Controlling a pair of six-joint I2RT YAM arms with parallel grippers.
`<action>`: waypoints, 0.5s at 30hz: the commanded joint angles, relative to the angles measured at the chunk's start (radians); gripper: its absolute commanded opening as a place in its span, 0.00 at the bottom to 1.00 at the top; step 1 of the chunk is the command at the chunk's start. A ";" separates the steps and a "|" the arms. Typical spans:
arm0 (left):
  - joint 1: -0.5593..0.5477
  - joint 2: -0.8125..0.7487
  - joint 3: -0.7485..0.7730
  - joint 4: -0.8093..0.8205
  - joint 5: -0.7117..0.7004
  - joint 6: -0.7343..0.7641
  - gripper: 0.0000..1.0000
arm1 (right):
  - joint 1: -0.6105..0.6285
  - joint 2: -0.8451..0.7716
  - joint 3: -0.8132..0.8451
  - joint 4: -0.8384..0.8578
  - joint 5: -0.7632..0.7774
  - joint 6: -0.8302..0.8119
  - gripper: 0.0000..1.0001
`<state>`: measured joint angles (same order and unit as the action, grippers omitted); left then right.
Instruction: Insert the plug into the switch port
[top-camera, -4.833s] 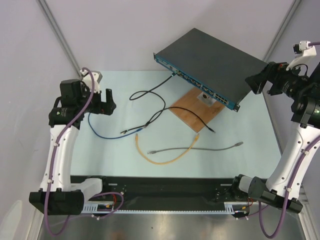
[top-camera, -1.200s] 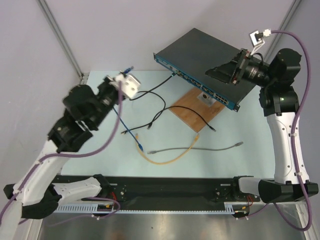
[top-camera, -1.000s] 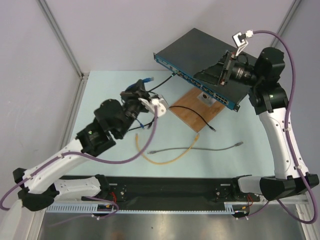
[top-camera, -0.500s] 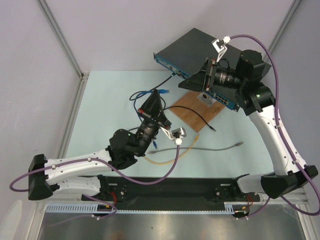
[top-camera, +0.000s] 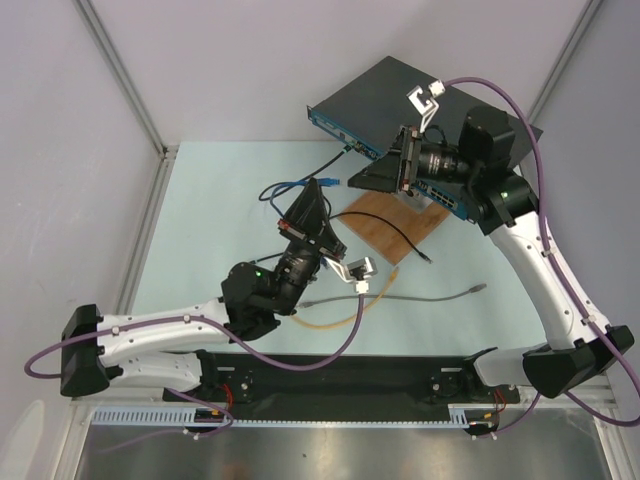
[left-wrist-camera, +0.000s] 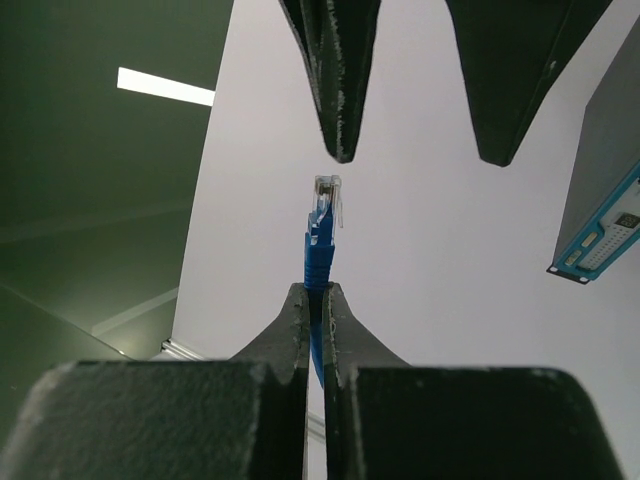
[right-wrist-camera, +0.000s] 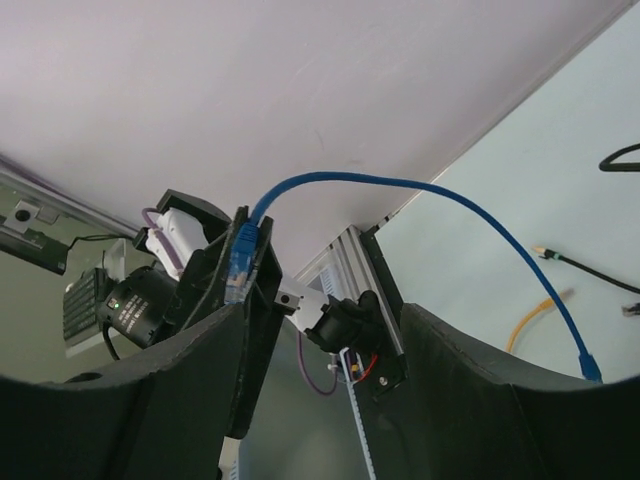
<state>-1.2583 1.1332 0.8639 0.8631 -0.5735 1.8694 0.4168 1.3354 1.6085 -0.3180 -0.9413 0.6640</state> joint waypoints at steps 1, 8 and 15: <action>-0.009 0.005 0.000 0.040 0.000 0.020 0.00 | 0.019 -0.024 -0.008 0.080 -0.042 0.031 0.69; -0.009 0.019 0.015 0.010 -0.008 0.001 0.01 | 0.036 -0.036 -0.036 0.157 -0.067 0.091 0.69; -0.009 0.022 0.023 -0.013 -0.011 -0.013 0.00 | 0.048 -0.022 -0.032 0.145 -0.034 0.082 0.59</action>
<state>-1.2587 1.1542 0.8639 0.8463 -0.5739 1.8664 0.4572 1.3293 1.5688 -0.2253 -0.9802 0.7330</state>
